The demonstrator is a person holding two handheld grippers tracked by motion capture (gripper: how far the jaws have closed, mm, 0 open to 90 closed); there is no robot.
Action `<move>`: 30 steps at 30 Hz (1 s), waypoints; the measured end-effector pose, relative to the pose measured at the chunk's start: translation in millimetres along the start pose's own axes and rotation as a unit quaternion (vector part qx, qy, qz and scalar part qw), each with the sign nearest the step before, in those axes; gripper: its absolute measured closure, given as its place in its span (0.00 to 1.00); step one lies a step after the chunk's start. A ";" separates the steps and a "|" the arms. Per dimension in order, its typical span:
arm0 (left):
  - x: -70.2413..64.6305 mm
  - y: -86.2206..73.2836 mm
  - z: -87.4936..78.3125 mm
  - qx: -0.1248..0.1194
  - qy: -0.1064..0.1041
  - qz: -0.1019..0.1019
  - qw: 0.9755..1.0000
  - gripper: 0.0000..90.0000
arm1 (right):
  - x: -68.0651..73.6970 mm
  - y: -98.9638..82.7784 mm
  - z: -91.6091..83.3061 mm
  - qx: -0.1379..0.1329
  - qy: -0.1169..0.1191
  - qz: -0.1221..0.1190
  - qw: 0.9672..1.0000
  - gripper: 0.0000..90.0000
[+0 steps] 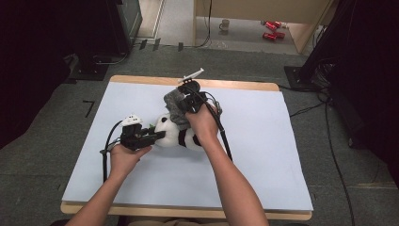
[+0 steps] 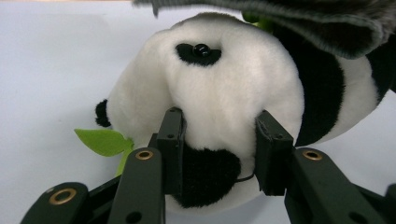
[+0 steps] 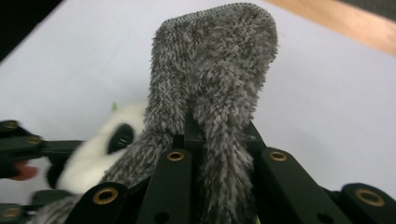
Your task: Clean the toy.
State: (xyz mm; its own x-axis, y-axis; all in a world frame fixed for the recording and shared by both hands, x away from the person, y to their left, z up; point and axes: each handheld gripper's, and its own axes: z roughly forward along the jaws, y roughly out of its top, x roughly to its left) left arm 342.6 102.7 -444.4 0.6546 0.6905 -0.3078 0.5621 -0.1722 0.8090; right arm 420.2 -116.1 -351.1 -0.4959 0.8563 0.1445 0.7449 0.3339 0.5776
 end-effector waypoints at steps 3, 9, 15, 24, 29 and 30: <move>-0.6 0.1 0.1 -0.002 0.002 0.001 1.000 0.68 | 8.9 4.1 -7.4 -0.014 0.016 -0.007 1.000 0.90; 1.0 0.8 0.0 -0.004 0.002 -0.001 1.000 0.68 | 32.3 1.7 -6.2 -0.015 0.062 -0.016 0.998 0.90; 0.7 0.5 1.2 -0.001 0.008 0.001 1.000 0.68 | 46.9 -16.7 18.7 0.013 0.048 -0.058 0.997 0.90; -0.6 0.7 1.6 0.001 0.005 0.006 1.000 0.68 | 27.6 -22.1 13.9 0.009 0.026 -0.065 0.997 0.90; -0.8 1.0 0.8 0.006 0.006 0.009 1.000 0.68 | 17.6 -19.9 11.7 0.014 0.014 -0.056 0.998 0.90; -0.3 0.7 0.8 0.004 0.004 0.006 1.000 0.68 | 16.4 -20.2 11.1 0.013 0.012 -0.055 0.998 0.90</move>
State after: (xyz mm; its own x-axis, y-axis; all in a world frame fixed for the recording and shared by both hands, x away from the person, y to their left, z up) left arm 343.1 101.7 -444.2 0.6583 0.6931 -0.2938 0.5579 -0.1871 0.8085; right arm 402.0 -104.4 -369.4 -0.5859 0.8041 0.1011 0.6962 0.4354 0.5707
